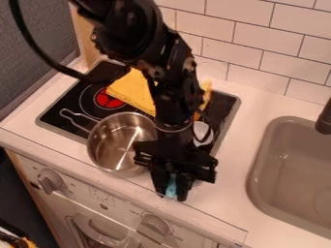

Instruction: Put the blue spoon to the bottom of the right burner

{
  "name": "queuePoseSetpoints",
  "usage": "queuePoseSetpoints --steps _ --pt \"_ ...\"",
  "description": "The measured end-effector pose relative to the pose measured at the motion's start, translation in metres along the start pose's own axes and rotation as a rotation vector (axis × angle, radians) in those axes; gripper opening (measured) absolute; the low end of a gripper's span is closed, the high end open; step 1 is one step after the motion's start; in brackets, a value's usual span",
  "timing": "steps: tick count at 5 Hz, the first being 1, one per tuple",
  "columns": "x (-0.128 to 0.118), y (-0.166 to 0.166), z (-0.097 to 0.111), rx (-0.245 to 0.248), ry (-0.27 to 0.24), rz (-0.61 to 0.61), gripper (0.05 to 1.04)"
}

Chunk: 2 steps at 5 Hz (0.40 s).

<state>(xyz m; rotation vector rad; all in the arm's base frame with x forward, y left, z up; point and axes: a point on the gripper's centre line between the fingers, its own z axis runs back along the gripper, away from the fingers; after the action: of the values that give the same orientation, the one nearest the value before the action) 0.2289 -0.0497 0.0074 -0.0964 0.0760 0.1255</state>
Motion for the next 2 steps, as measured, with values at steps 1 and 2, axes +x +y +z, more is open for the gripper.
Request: queuePoseSetpoints --steps 1,2 --pt "-0.001 0.001 0.0 -0.011 0.002 -0.055 0.743" --pt "0.001 -0.003 0.023 0.018 -0.085 -0.115 0.978"
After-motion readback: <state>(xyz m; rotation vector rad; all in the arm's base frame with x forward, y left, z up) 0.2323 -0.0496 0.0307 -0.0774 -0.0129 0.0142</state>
